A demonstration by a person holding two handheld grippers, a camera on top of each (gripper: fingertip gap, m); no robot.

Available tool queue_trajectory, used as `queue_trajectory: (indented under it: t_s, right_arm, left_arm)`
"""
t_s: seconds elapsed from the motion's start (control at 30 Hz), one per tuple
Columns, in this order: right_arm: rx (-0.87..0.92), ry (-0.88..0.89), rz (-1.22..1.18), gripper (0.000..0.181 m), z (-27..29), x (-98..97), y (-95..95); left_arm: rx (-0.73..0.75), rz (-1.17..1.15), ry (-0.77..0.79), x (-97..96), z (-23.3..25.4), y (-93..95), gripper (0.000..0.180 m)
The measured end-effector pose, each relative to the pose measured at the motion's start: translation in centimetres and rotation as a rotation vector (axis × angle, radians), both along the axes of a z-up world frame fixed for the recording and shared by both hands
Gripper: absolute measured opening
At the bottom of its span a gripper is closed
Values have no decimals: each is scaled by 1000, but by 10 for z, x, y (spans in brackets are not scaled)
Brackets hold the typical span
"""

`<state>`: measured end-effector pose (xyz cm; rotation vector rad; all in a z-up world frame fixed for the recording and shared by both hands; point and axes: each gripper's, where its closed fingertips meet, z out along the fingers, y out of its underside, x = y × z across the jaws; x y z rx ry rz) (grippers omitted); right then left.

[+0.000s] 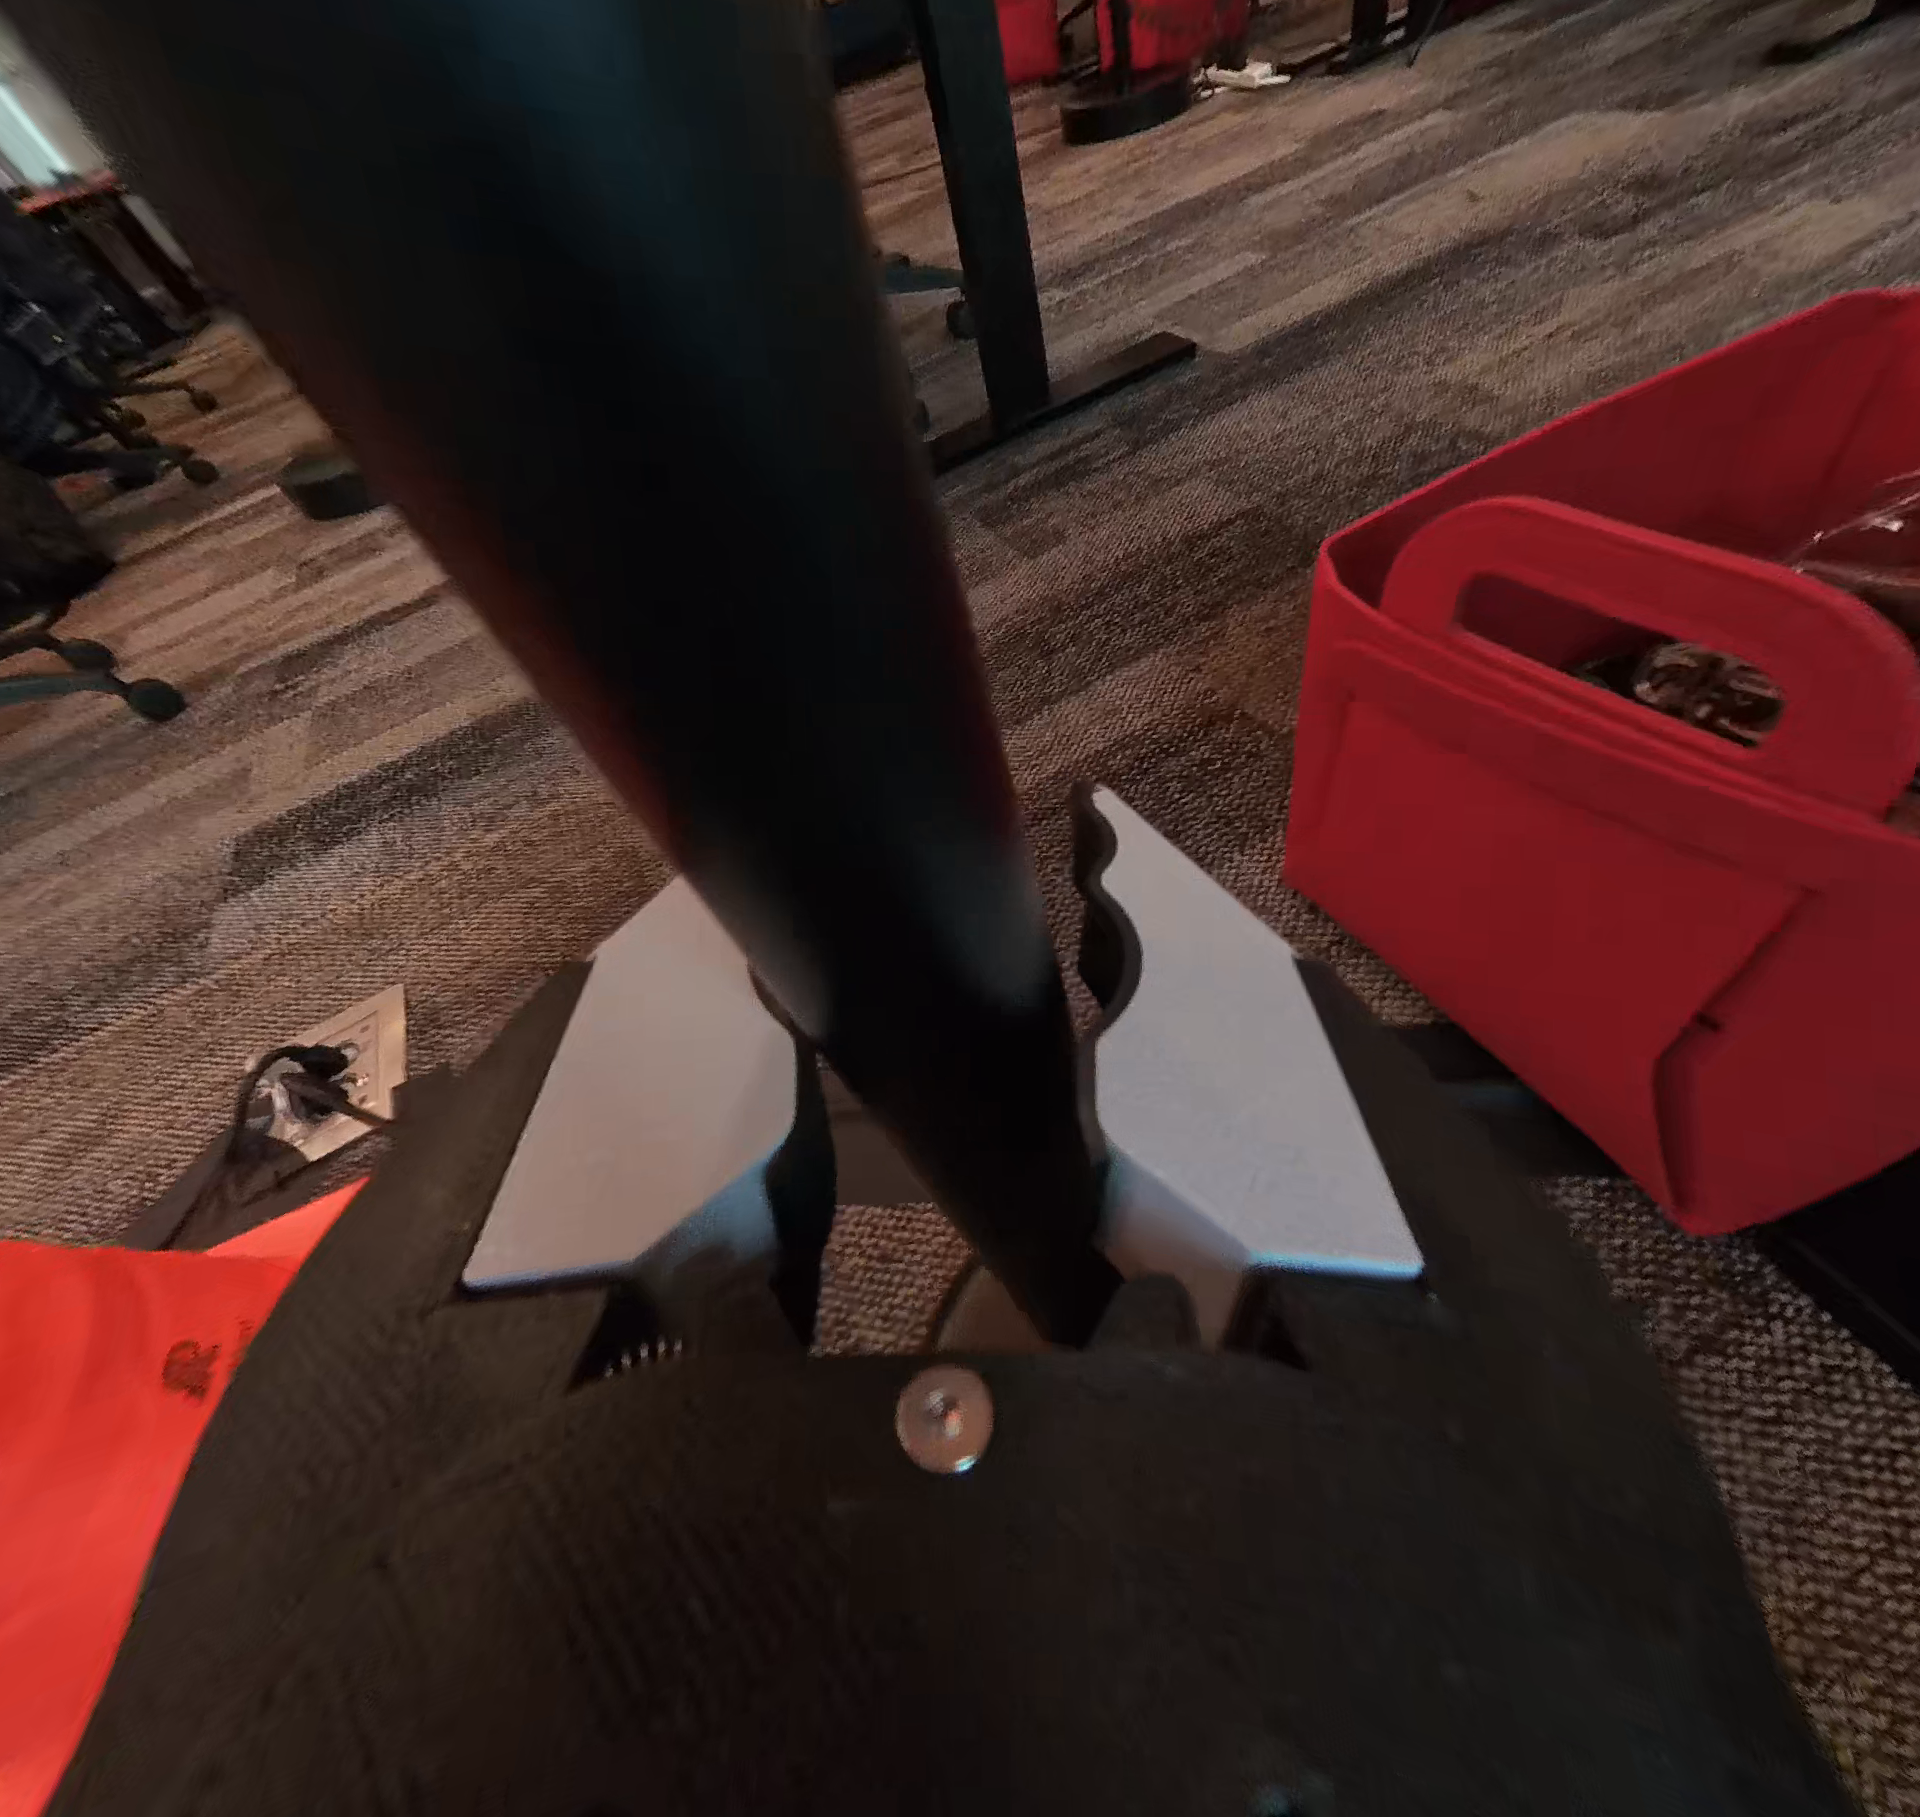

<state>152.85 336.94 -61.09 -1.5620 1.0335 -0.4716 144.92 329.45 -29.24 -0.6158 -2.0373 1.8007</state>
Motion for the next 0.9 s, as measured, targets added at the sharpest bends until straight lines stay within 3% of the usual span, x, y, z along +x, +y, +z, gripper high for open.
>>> queue_trajectory:
  t_s: [0.33,0.47,0.6,0.67,0.9]
  right_arm:
    - [-96,-57,-3,34,-1,1,-2]
    - [-66,-69,22,35,0,0,-2]
    - [-91,-41,54,35,-3,-1,2]
    - [-91,-33,35,35,-3,-2,-1]
    - [-34,-95,41,36,2,2,2]
  left_arm:
    - [-95,-23,187,-4,10,1,26]
    - [-122,-24,153,-7,10,-1,26]
    - [-31,-72,113,-22,-4,-11,27]
    - [-86,-55,128,-22,2,-13,18]
    - [-152,-34,189,-18,8,-15,17]
